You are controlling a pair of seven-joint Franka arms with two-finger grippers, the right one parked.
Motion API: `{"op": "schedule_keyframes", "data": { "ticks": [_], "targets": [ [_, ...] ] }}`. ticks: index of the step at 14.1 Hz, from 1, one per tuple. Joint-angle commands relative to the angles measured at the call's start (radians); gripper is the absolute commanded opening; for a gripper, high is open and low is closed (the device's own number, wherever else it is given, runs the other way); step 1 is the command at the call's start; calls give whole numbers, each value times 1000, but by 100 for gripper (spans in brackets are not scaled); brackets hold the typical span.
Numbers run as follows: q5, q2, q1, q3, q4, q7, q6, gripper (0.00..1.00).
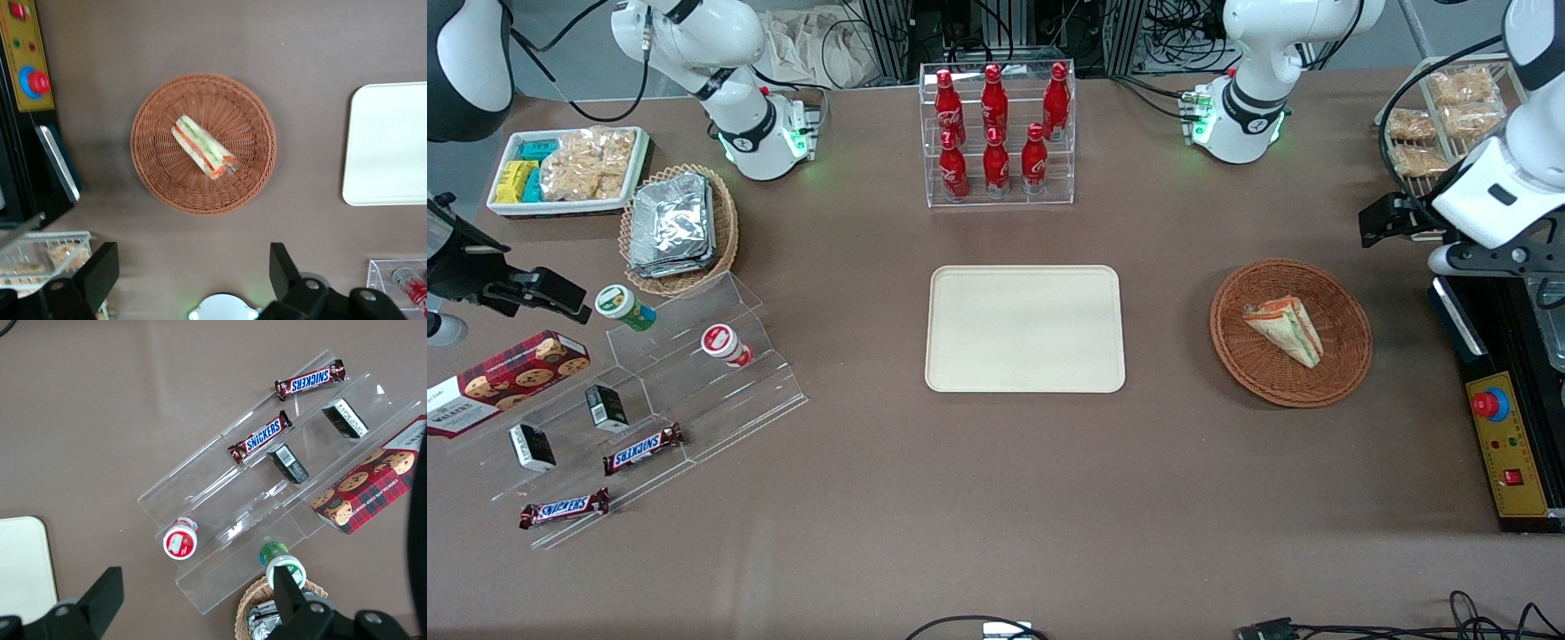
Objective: Place sandwich from basket to tray
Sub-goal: 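Move the left gripper over the wrapped sandwich in the wicker basket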
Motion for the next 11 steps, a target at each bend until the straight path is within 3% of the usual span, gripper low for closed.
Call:
{"op": "schedule_keyframes", "data": {
  "ticks": [1, 8, 11],
  "targets": [
    [11, -52, 4, -3, -152, -106, 107, 100],
    [6, -129, 7, -3, -506, -354, 451, 100],
    [3, -97, 7, -3, -554, -468, 543, 100]
  ]
}}
